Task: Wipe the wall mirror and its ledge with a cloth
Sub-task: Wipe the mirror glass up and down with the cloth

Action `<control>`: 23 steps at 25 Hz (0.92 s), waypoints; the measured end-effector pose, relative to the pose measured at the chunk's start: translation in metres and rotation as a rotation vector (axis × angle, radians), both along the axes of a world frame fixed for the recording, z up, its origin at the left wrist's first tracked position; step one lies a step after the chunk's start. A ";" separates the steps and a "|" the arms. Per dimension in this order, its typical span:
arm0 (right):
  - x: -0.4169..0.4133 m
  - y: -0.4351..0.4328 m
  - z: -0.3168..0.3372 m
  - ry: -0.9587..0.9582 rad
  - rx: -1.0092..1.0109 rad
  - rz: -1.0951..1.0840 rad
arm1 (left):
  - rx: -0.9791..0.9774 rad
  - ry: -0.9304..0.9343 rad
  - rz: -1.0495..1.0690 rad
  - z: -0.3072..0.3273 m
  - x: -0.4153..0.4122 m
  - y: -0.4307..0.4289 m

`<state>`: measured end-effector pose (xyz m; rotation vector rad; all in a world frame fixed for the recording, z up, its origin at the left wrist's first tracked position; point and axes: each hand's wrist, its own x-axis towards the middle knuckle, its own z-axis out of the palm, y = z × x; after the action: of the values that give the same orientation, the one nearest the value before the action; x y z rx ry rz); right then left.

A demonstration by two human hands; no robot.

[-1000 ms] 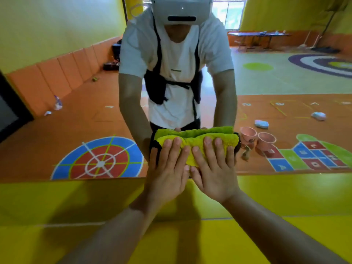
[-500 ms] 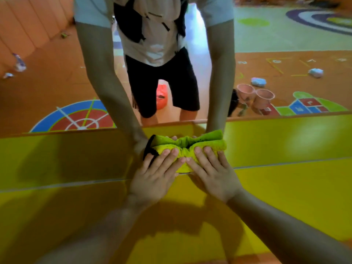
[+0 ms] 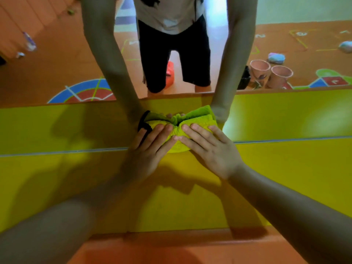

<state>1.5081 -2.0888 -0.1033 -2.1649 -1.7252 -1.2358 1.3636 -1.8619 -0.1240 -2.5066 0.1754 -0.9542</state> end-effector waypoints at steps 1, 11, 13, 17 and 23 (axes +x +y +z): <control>0.004 -0.007 0.000 0.009 -0.010 0.004 | -0.014 -0.009 -0.001 0.000 0.004 -0.008; 0.045 -0.069 0.036 -0.080 -0.067 -0.114 | -0.146 -0.068 -0.026 0.035 0.057 -0.073; 0.049 -0.071 0.061 -0.130 -0.034 -0.143 | -0.184 -0.123 -0.079 0.070 0.063 -0.079; 0.058 -0.073 0.147 -0.182 0.004 -0.140 | -0.183 -0.184 -0.089 0.164 0.070 -0.086; 0.070 -0.070 0.356 -0.208 0.106 -0.110 | -0.106 -0.286 0.005 0.368 0.081 -0.091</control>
<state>1.5777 -2.1590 0.2522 -2.1629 -1.5869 -1.5924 1.4451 -1.9533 0.2442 -2.4271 0.0289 -1.3363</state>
